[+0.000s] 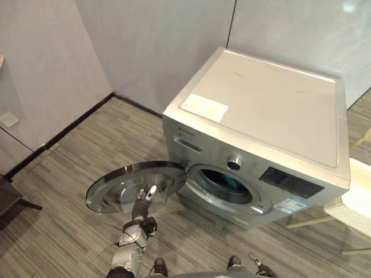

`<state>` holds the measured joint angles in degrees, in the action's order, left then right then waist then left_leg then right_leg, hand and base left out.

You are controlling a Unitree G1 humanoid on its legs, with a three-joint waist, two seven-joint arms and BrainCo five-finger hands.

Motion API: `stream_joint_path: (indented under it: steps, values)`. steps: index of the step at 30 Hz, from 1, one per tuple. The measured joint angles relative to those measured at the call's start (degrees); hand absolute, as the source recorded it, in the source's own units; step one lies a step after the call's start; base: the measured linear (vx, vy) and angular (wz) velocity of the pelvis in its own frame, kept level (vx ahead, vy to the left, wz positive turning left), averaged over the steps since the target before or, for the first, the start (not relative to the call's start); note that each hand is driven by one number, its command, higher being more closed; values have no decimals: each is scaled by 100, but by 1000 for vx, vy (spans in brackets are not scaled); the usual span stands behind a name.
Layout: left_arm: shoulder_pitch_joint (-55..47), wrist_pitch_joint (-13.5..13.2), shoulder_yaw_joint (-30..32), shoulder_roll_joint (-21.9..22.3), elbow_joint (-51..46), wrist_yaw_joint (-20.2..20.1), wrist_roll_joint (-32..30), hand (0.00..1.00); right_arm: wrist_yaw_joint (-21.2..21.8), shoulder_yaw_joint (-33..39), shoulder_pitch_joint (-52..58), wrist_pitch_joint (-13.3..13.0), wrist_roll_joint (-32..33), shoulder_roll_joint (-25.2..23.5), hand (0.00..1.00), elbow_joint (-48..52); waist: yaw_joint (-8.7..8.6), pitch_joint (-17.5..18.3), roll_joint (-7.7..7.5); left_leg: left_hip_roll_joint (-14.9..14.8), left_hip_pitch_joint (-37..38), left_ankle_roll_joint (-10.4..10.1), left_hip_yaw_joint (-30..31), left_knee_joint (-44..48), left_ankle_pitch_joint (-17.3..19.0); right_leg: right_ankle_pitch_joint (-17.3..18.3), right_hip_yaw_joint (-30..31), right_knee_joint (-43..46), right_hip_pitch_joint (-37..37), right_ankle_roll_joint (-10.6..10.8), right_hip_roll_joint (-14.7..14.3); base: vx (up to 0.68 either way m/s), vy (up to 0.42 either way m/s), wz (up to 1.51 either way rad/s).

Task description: Pick up the laundry basket with both hands and put the clothes into the washing machine.

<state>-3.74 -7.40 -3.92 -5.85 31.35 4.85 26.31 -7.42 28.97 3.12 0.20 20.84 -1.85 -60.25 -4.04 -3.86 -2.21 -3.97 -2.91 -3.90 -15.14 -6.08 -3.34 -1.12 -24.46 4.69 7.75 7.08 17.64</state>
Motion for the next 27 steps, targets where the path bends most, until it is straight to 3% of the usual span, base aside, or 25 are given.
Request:
stream_joint_path:
  steps: [1,4,5,6,7,8,11,12,13,14,15,16,20,21,23,25,27]
  values:
    - [-66,7,14,-6,0,-1,-14,0,0,-96,-22,1,-21,18,0,48,-15,-4,13,15,-28,-5,-77,-1,-11,-115,85,-79,17,12,-28,-71,36,-23]
    - [-68,3,267,-54,-4,-58,-124,0,7,-118,17,4,-34,-161,0,149,38,-126,-203,-30,13,-36,-216,-4,16,-454,119,-246,-78,-62,-97,-34,11,-17]
    - [-126,15,363,-49,-41,-87,-189,0,5,-146,24,-8,-81,-195,0,197,21,-128,-208,-171,-22,22,-202,-5,67,-661,100,-111,-4,-81,-183,-47,-22,-16]
    - [-166,21,413,32,-128,-89,-222,0,18,-193,17,-3,-86,-146,0,212,22,-127,-148,-302,-41,21,-195,-4,68,-826,150,50,130,-164,-280,-26,-36,-23]
    - [-280,-2,451,131,-322,-98,-232,0,12,-193,19,-13,-110,-43,0,278,152,-162,81,-751,-86,15,-204,-1,58,-1159,527,616,438,-224,-661,42,-40,-12]
    - [-286,-2,425,128,-412,-104,-232,0,3,-212,57,-8,-106,-47,0,326,171,-207,168,-918,-90,9,-166,25,4,-745,853,1636,700,-336,-745,78,-57,11]
    - [-392,7,420,160,-445,-99,-230,0,12,-317,363,-39,-11,-178,0,356,174,-21,-122,-886,-164,-145,262,47,-181,-483,1419,2759,956,-259,-835,141,-94,72]
    - [-401,8,420,252,-445,-99,-229,0,15,-319,341,-41,-7,-185,0,357,174,-15,-128,-874,-181,-144,315,48,-184,-421,1434,2754,927,-177,-835,108,-94,57]
    - [-431,22,415,319,-431,-98,-229,0,17,-317,301,-44,-16,-231,0,355,175,31,-197,-784,-258,-135,434,51,-225,-16,1547,2602,792,98,-818,98,-72,48]
    - [-426,45,427,334,-418,-89,-228,0,17,-309,285,-41,-17,-272,0,356,176,38,-239,-738,-283,-139,493,52,-255,227,1565,2339,684,53,-836,133,-132,55]
    - [-440,72,433,361,-398,-68,-221,0,18,-325,263,-29,-16,-284,0,354,241,79,-305,-621,-310,-142,555,53,-263,532,1515,1590,251,-224,-865,113,-151,34]
    - [-438,75,437,385,-403,-48,-210,0,18,-319,183,-42,-16,-284,0,370,344,118,-359,-576,-322,-164,554,53,-278,596,1594,923,-131,-191,-907,92,-156,18]
    - [-447,79,437,507,-502,14,-71,0,1,-367,19,-93,-22,-289,0,396,499,61,-160,-609,-467,-250,563,274,-329,773,1678,184,-517,-236,-984,-20,-125,9]
    - [-488,95,436,569,-760,17,2,0,-7,-507,-4,-98,-21,-267,0,459,500,-122,-105,-692,-691,-132,566,944,-187,785,1637,182,-717,-236,-1026,-100,-129,40]
    - [-575,90,406,675,-1192,-1,-2,0,-9,-651,65,-125,-19,-240,0,609,497,-216,-24,-879,-1044,-90,573,1881,70,907,1468,234,-949,-294,-1147,-140,-127,49]
    - [-629,95,411,763,-1373,-89,-10,0,-10,-769,143,-148,-15,-170,0,745,501,-248,70,-1012,-1170,-109,618,2277,216,1207,1332,464,-984,-254,-1189,-228,-108,44]
    - [-686,129,420,782,-1428,-99,-14,0,-12,-821,187,-160,1,-146,0,793,502,-260,84,-1112,-1075,69,477,2181,456,1429,1253,796,-879,-310,-1145,-168,-32,22]
